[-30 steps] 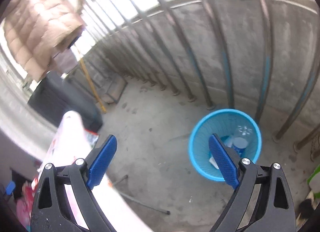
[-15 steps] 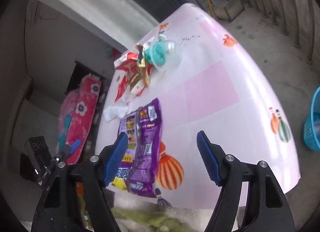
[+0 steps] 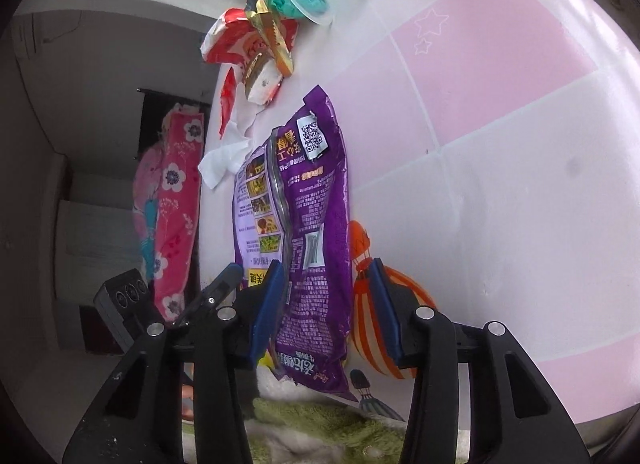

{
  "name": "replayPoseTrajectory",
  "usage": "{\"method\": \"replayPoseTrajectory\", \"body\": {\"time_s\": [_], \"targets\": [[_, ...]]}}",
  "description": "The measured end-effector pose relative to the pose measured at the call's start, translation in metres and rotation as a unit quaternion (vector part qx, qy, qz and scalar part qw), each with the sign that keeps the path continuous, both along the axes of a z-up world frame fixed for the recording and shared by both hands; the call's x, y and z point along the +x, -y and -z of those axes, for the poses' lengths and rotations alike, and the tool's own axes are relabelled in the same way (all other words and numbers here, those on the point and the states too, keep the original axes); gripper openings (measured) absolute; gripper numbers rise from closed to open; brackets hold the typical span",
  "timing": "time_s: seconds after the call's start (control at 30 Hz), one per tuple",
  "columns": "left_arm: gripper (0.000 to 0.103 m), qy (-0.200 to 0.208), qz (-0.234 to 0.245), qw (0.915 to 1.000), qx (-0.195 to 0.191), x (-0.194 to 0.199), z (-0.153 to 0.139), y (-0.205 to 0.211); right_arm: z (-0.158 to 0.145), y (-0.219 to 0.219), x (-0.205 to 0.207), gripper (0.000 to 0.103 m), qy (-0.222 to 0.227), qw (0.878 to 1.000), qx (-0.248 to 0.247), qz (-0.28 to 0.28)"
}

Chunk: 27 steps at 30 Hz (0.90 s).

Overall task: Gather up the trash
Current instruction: 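Return both tools to the table and grasp the purple bag with the right tool, then grasp the white tissue with the left tool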

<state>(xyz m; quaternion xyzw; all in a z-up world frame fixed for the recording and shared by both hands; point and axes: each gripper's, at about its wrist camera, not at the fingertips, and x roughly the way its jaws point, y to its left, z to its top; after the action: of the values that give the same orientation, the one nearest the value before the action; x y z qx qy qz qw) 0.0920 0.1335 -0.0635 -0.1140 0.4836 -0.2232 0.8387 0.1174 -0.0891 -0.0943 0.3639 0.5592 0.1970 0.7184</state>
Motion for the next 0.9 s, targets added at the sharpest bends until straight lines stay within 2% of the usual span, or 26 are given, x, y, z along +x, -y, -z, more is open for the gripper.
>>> {"method": "replayPoseTrajectory", "body": {"time_s": [0.2,0.3,0.47,0.7,0.8,0.9], "targets": [[0.008,-0.002,-0.006,0.9999,-0.016,0.004,0.005,-0.002,0.001,-0.003,0.001,0.026,-0.003,1.000,0.007,-0.012],[0.008,0.000,-0.008,0.9997,-0.024,0.007,0.006,-0.001,0.001,-0.005,0.003,0.013,0.002,1.000,-0.008,-0.005],[0.008,0.024,-0.020,0.9989,-0.035,0.020,-0.009,-0.010,-0.003,0.017,-0.001,0.007,0.013,0.999,-0.023,0.020],[0.009,0.068,-0.085,0.9939,0.017,0.085,-0.037,-0.039,-0.009,0.042,-0.006,0.005,0.022,0.998,-0.040,0.041],[0.017,0.078,-0.080,0.9926,0.047,0.122,-0.035,-0.042,-0.011,0.051,-0.011,0.005,0.026,0.998,-0.045,0.048],[0.018,0.066,-0.075,0.9908,0.091,0.160,-0.020,-0.044,-0.014,0.057,-0.014,0.005,0.028,0.997,-0.049,0.053]]}}
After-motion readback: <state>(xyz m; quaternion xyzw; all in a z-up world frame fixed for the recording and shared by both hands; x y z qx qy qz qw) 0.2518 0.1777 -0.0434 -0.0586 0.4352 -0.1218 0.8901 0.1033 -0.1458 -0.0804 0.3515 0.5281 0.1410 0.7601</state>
